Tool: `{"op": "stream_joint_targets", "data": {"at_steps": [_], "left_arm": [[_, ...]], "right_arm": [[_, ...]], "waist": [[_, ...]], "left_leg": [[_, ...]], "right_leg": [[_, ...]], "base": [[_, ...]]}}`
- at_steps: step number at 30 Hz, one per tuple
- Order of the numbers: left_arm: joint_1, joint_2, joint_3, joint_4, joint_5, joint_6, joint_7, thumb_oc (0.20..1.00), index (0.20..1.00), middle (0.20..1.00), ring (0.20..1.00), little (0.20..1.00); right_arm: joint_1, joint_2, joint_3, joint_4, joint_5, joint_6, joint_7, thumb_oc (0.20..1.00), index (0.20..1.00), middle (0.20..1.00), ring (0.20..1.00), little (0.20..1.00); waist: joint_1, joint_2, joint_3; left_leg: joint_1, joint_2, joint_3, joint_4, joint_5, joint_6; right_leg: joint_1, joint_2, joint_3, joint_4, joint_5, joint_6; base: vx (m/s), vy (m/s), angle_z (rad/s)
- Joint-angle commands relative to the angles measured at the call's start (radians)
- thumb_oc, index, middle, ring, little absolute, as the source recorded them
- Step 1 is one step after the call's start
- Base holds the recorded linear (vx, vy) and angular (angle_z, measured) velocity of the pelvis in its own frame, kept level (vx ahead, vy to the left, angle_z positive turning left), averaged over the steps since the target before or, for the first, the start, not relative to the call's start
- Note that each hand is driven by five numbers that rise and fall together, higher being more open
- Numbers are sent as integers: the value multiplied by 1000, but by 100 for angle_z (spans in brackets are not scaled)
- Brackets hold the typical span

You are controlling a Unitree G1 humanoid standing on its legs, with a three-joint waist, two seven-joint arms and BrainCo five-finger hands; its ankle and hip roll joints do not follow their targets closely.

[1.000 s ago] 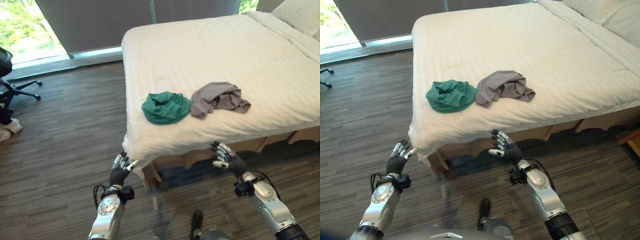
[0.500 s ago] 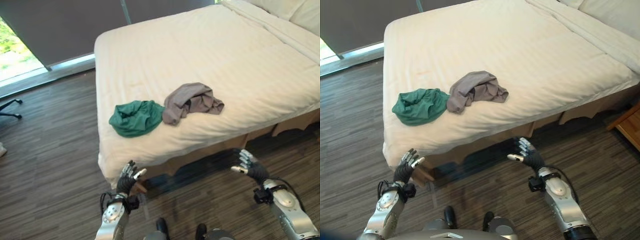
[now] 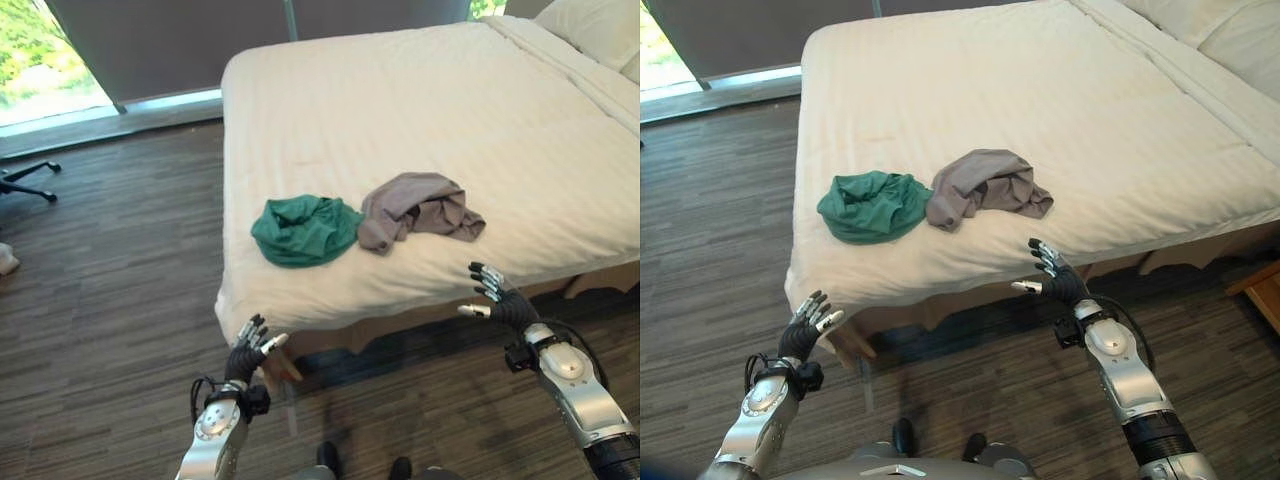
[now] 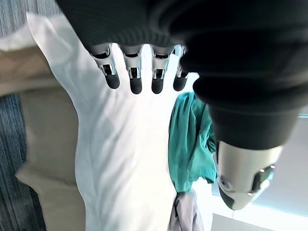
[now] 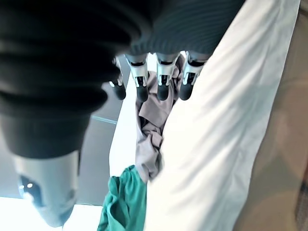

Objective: Pick up bed clothes into laundry basket.

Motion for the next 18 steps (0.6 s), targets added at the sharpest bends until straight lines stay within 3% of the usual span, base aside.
{"op": "stream_joint_targets", "data": {"at_steps": [1,8,11,18], "left_arm": [[-52,93,15,-47,-11,-38,-12,1000,1000,1000,1000,1000],[-94,135,-39,-51,-100,-57,1,1000,1000,1000,1000,1000],[-98,146,-51,-57,-105,-64,6,1000,1000,1000,1000,1000],[-90,148,-69,-74,-104,-75,14,1000,1000,1000,1000,1000]], "right_arm": [[-228,-70,39,120,-53,-34,-60,1000,1000,1000,1000,1000],[-963,-168,306,791,-113,12,-166,1000,1000,1000,1000,1000],[-1223,-161,418,1073,-189,29,-194,1000,1000,1000,1000,1000],[-1406,-182,534,1162,-297,42,-229,1000,1000,1000,1000,1000]], "waist": [[15,-102,13],[89,-98,62],[123,-65,81],[168,-6,114]], "left_leg": [[49,-51,2,5,-14,0],[-31,-56,-16,0,16,-7],[-92,-64,-42,-2,39,-13],[-201,-73,-78,-2,70,-24]], "right_leg": [[108,-129,121,-239,135,163],[26,-128,120,-230,157,156],[-32,-131,106,-215,161,153],[-123,-132,88,-228,174,151]], "base": [[-36,18,0],[-106,3,1],[-78,1,15],[-33,-20,22]]}}
